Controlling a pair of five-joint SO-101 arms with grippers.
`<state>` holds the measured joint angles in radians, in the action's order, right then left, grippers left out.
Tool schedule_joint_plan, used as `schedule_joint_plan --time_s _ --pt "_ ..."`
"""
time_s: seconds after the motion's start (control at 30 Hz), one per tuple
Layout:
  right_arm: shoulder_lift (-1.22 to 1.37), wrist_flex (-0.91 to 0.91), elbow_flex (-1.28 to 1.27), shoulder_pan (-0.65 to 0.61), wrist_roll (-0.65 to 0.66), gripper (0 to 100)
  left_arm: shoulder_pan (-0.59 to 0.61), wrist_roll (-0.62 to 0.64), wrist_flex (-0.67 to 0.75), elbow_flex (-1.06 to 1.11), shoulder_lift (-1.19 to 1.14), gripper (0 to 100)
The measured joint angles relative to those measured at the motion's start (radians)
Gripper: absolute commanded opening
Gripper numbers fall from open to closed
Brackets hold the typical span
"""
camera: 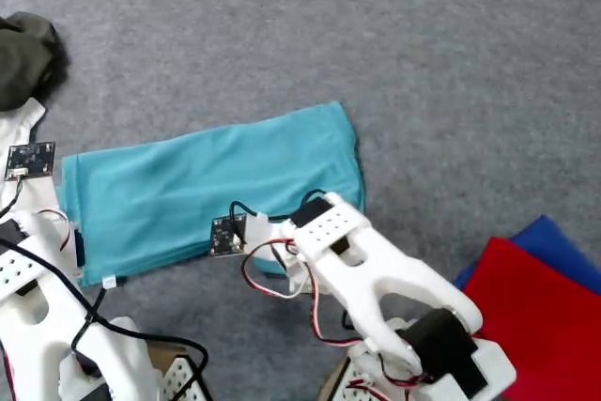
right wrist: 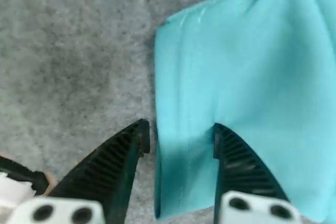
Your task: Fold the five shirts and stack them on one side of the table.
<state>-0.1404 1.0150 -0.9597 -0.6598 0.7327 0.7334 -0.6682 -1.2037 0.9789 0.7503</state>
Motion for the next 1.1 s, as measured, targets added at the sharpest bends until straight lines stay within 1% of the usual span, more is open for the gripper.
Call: schedule_joint_plan --time_s 0.2,0.3,0.4,0.47,0.53,0.8,1.0,1.1 --pt "0.011 -0.034 0.002 0.005 0.0 13.6 0.002 0.0 0.0 0.0 0.0 2" --pt "0.011 -0.057 0.002 0.012 0.0 12.9 0.002 0.0 0.0 0.0 0.0 2" --pt "0.011 -0.078 0.002 0.048 0.0 12.4 0.005 0.0 0.0 0.0 0.0 2" --pt "0.011 -0.083 0.002 0.061 0.0 8.0 0.012 0.0 0.0 0.0 0.0 2" --pt "0.011 -0.087 0.005 0.069 0.0 0.8 0.012 0.0 0.0 0.0 0.0 2" --pt "0.032 -0.092 0.052 0.08 0.003 0.5 0.012 -0.02 0.0 0.0 0.0 2" --pt "0.078 0.048 0.175 0.086 0.048 0.5 0.012 -0.02 0.0 0.0 0.0 2" --pt "0.078 0.127 0.253 0.097 0.094 0.5 0.012 -0.02 0.0 0.0 0.0 2"
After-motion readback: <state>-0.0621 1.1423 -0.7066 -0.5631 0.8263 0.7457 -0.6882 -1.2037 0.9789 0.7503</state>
